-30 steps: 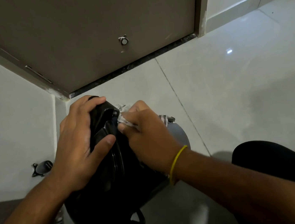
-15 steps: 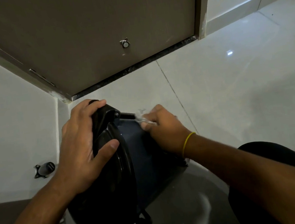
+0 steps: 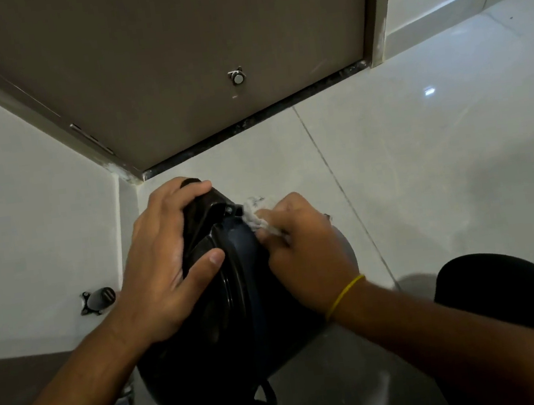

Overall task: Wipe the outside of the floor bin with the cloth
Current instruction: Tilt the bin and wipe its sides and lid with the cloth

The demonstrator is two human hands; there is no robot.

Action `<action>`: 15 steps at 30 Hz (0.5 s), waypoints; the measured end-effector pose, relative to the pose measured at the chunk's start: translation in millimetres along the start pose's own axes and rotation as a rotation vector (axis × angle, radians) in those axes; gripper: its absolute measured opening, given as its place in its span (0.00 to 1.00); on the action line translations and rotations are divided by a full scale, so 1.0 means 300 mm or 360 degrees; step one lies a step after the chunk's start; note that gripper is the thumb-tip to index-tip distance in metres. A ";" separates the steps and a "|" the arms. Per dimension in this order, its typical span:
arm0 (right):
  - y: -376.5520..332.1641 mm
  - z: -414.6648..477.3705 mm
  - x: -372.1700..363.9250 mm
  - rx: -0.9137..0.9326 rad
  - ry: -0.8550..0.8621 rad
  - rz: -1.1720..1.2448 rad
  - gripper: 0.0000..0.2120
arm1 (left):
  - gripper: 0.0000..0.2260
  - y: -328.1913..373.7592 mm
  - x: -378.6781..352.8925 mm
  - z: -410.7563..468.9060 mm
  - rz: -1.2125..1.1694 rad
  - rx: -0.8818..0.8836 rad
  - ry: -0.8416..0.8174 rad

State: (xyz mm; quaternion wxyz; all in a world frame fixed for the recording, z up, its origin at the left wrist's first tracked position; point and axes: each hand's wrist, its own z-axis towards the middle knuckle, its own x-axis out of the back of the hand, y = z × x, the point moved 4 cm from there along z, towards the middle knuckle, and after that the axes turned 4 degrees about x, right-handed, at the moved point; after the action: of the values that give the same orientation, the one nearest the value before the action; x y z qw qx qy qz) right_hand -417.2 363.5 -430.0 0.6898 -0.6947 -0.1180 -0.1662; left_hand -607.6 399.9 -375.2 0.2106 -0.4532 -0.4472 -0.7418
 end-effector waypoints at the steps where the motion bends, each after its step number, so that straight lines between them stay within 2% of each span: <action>1: -0.035 -0.027 -0.006 0.0131 0.0098 0.0039 0.07 | 0.33 0.007 -0.004 0.000 0.0004 -0.0016 -0.0011; 4: -0.092 -0.075 -0.012 0.0259 0.0214 0.0232 0.11 | 0.33 0.015 -0.004 -0.005 -0.0021 -0.0009 -0.0021; 8: -0.093 -0.115 0.015 0.0293 0.0100 0.0414 0.12 | 0.30 0.011 0.002 -0.046 -0.0055 -0.0058 -0.0045; 13: -0.118 -0.205 -0.007 0.0799 -0.0088 0.0217 0.04 | 0.28 -0.050 0.023 -0.091 -0.0199 0.0038 -0.0032; 14: -0.118 -0.220 -0.021 0.0838 -0.0144 0.0127 0.03 | 0.28 -0.074 0.033 -0.100 -0.0249 0.0076 -0.0016; 15: -0.113 -0.225 -0.032 0.0825 -0.0182 0.0066 0.06 | 0.28 -0.096 0.041 -0.109 -0.0282 0.0099 -0.0001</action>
State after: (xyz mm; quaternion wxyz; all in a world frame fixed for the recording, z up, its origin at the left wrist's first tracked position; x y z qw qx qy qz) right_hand -443.9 297.5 -403.0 0.8401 -0.5055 -0.1811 -0.0767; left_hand -650.3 387.7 -384.3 0.1578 -0.4052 -0.5084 -0.7432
